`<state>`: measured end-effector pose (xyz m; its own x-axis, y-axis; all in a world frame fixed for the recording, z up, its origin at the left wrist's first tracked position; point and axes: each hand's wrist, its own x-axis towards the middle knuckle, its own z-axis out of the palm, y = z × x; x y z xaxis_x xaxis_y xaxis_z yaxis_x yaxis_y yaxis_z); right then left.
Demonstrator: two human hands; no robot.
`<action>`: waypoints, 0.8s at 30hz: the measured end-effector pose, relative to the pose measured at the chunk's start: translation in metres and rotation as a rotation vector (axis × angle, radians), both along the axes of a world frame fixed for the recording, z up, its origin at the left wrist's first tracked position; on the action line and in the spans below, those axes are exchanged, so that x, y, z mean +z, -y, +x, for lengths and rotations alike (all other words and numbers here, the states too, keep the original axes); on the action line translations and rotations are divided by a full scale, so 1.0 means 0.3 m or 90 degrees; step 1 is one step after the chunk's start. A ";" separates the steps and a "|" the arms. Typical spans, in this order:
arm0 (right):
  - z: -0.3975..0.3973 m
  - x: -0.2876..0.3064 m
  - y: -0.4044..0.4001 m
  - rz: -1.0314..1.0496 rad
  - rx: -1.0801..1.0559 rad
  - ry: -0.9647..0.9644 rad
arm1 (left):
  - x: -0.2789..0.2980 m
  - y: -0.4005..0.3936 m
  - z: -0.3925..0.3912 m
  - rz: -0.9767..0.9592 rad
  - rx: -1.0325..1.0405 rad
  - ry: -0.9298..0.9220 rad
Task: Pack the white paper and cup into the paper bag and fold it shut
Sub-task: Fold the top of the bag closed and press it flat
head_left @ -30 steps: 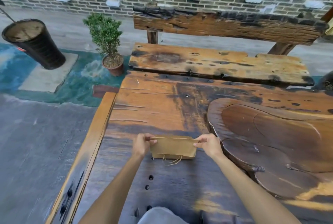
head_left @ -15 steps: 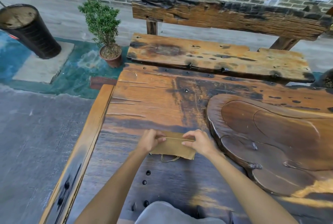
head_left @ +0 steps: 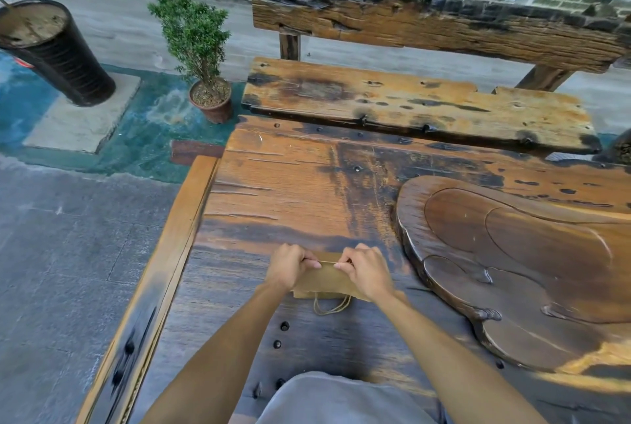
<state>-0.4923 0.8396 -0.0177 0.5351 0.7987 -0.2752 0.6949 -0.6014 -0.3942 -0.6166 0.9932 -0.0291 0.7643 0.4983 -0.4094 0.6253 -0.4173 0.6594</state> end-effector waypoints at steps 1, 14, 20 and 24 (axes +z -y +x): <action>0.002 0.001 0.000 -0.008 0.002 0.017 | -0.006 -0.008 -0.002 -0.006 0.005 -0.002; 0.083 0.015 0.043 -0.030 -0.032 -0.143 | -0.018 -0.043 -0.035 -0.002 0.015 0.007; 0.075 0.048 0.065 -0.088 -0.068 -0.056 | -0.023 -0.045 -0.043 -0.015 0.020 0.016; 0.068 0.068 0.086 -0.116 -0.092 -0.008 | -0.014 -0.060 -0.051 -0.025 0.051 0.014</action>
